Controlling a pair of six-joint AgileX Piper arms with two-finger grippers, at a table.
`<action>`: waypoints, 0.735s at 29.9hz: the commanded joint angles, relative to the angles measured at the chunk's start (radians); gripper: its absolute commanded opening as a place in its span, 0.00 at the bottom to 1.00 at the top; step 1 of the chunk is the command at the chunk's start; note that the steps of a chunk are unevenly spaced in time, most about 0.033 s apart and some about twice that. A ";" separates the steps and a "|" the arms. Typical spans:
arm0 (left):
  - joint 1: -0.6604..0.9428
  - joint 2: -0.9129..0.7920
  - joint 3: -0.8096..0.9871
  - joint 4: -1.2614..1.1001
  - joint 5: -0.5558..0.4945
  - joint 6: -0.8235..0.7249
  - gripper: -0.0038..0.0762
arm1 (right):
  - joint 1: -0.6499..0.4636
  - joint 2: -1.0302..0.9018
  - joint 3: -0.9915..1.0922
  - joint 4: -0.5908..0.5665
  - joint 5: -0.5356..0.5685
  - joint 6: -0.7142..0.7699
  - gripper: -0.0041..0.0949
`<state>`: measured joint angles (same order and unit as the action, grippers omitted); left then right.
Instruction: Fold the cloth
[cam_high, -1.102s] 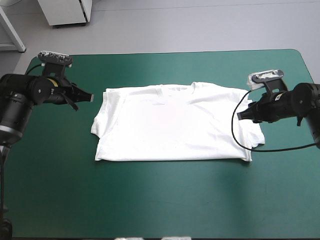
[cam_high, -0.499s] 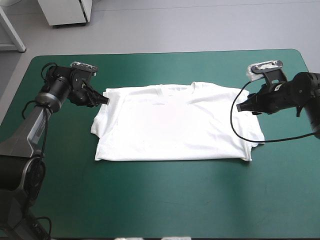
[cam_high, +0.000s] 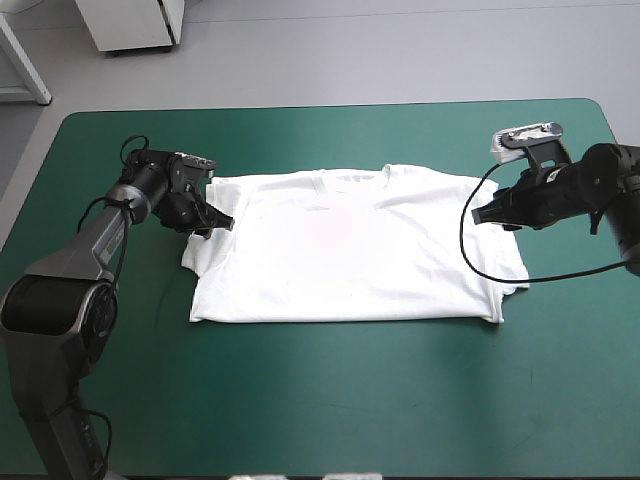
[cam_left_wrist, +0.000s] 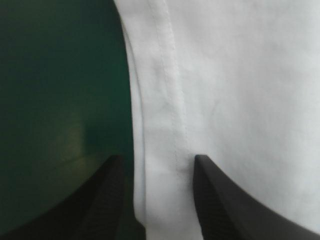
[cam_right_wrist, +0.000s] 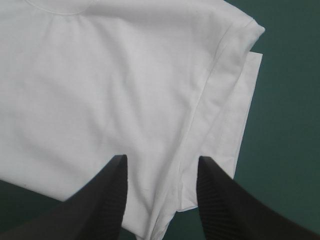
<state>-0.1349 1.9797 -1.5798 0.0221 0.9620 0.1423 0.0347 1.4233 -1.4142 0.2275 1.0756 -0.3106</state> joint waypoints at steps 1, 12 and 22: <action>-0.001 -0.039 -0.030 -0.011 -0.018 -0.002 0.46 | -0.008 -0.025 -0.034 0.008 -0.027 -0.008 0.47; -0.001 -0.004 -0.030 -0.057 -0.015 0.004 0.09 | -0.008 -0.025 -0.034 0.017 -0.015 -0.008 0.47; -0.001 -0.097 -0.037 -0.057 0.023 -0.003 0.04 | -0.008 -0.027 -0.034 0.026 -0.011 -0.008 0.47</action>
<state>-0.1338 1.9919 -1.5913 -0.0300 0.9722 0.1490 0.0347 1.4244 -1.4149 0.2355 1.0922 -0.3106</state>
